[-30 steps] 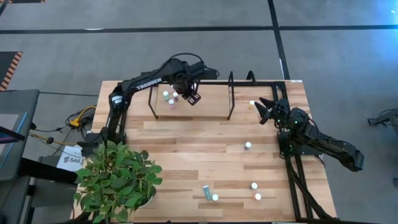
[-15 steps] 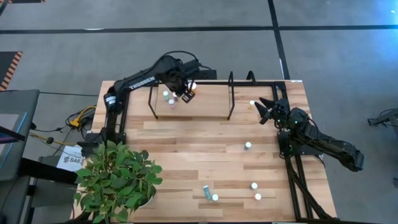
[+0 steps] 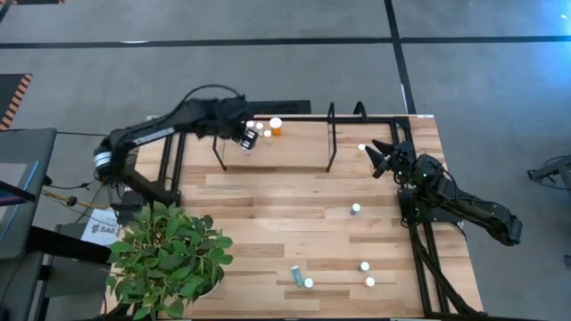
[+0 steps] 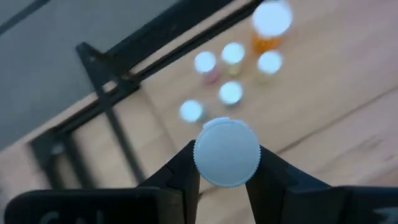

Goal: Pick and place medicine bottles onto shelf by color
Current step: Put the yellow pill bottle on the shelf

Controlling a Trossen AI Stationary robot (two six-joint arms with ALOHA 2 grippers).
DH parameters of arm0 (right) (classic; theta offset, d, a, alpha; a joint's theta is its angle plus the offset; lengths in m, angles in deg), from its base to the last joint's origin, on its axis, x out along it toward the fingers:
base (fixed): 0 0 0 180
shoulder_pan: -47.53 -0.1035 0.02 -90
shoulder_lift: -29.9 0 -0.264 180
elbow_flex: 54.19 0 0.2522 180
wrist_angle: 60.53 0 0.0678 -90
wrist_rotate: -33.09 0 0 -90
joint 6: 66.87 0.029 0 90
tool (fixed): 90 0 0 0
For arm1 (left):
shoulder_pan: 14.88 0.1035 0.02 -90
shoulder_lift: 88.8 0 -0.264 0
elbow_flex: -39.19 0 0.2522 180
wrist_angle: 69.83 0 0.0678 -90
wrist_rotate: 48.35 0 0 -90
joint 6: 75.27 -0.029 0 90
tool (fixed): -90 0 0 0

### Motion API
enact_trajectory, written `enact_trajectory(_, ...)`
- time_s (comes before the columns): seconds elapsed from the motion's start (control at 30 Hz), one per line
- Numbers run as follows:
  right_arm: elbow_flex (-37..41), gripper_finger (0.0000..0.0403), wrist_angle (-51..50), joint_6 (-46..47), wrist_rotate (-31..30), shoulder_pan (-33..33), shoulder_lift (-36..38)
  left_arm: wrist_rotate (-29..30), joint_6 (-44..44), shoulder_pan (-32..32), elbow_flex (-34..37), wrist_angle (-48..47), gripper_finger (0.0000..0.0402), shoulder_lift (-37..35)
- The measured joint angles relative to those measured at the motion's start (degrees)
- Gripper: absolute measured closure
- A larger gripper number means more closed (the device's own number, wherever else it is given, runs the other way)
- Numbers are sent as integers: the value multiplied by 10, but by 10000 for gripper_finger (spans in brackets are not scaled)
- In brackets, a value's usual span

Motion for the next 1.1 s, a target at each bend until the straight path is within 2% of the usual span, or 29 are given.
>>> enact_trajectory(0.17,0,154,0,0,0,0,0,6,16,-27,190,246,313,-85)
enact_trajectory(0.27,0,154,0,0,0,0,0,10,16,-41,262,349,313,-99)
enact_trajectory(0.33,0,154,0,0,0,0,0,7,18,-47,289,384,313,-94)
enact_trajectory(0.43,0,154,0,0,0,0,0,-3,20,-54,299,419,313,-76)
enact_trajectory(0.7,0,154,0,0,0,0,0,-18,26,-70,299,424,313,-7)
enact_trajectory(0.87,0,154,0,0,0,0,0,-28,47,-71,299,425,313,12)
enact_trajectory(1.1,0,154,0,0,0,0,0,19,46,-79,297,421,312,28)
